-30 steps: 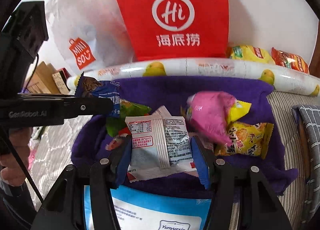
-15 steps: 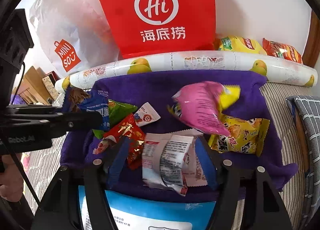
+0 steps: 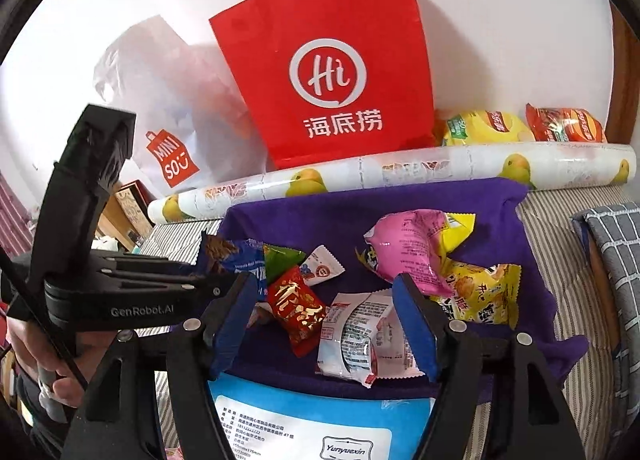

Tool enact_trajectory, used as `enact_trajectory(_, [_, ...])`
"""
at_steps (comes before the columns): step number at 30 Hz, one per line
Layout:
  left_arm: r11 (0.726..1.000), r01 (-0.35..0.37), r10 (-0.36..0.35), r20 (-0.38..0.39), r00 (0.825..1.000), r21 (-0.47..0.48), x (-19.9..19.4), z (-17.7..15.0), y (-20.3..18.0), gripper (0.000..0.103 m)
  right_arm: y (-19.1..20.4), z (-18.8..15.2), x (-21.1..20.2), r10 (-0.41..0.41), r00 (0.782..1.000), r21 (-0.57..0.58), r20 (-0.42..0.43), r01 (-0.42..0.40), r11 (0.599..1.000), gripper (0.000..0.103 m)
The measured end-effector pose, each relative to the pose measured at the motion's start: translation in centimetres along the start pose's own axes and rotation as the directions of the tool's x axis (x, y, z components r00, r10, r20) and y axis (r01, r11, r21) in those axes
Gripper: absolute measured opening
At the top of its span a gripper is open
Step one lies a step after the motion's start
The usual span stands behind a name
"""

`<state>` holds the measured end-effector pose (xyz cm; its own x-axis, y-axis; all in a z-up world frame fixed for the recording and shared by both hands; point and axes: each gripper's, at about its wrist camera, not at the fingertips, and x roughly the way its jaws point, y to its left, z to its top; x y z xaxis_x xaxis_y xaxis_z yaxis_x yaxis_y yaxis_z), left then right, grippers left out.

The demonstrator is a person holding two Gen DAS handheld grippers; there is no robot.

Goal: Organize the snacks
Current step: 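Open both grippers to drop the white packet and blue bag onto the towel, then move both grippers back toward the pink snack bags on the bed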

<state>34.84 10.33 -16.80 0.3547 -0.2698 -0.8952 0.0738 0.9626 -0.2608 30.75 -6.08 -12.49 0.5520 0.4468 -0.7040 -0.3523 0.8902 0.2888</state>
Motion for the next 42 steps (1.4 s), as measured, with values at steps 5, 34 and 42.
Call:
enact_trajectory(5, [1.000,-0.007,0.007,-0.014,1.000,-0.012,0.4,0.1,0.3,0.022,-0.5,0.0,0.2,-0.013,1.000,0.016,-0.008,0.013,1.000,0.070])
enact_trajectory(34, [0.998,0.004,-0.013,0.154,0.988,0.060,-8.3,-1.2,-4.5,0.062,2.2,-5.4,-10.6,-0.185,0.979,-0.017,0.080,0.187,0.982,0.070])
enact_trajectory(42, [0.999,0.030,-0.037,0.189,0.981,0.037,-10.6,-4.7,-4.9,0.062,2.6,-7.3,-12.0,-0.167,0.986,-0.027,0.009,0.167,0.986,0.070])
